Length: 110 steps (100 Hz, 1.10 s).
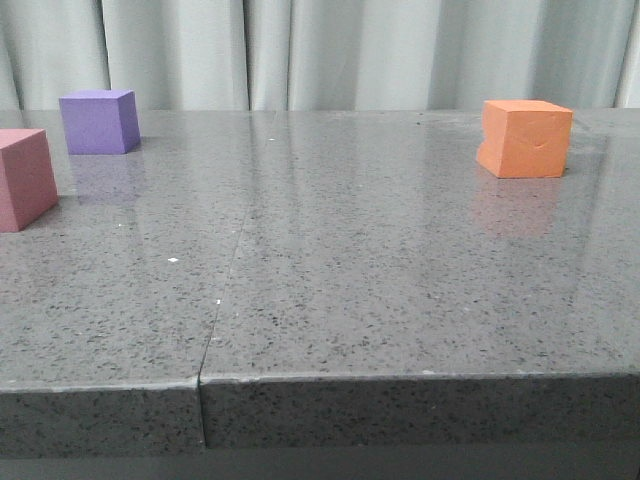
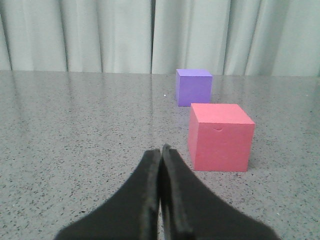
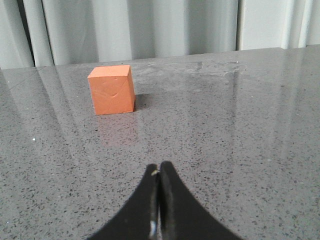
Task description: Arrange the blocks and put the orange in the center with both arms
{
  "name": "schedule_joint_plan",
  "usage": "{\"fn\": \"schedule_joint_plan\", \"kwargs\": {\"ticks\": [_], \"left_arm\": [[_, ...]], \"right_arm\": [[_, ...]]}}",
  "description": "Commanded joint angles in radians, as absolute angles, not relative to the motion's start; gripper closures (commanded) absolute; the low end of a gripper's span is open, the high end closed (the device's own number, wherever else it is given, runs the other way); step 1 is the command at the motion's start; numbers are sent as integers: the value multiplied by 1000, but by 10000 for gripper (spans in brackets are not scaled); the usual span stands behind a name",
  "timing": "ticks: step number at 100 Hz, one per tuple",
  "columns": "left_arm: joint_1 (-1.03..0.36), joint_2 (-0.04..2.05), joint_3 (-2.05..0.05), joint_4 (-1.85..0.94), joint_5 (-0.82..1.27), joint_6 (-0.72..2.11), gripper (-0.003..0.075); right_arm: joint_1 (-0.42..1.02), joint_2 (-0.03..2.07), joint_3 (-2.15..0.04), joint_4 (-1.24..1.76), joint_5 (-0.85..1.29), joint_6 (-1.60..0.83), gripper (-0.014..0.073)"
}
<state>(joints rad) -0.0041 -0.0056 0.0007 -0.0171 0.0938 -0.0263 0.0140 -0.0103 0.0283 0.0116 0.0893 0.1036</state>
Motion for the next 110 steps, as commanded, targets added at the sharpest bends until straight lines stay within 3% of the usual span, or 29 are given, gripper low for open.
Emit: {"fn": "schedule_joint_plan", "kwargs": {"ticks": [1, 67, 110], "left_arm": [[-3, -34, 40, -24, 10, -27, 741], [-3, -34, 40, -24, 10, -27, 741], [-3, -34, 40, -24, 10, -27, 741]], "right_arm": [[7, -33, 11, 11, 5, 97, 609], [7, -33, 11, 11, 5, 97, 609], [7, -33, 8, 9, -110, 97, 609]]}}
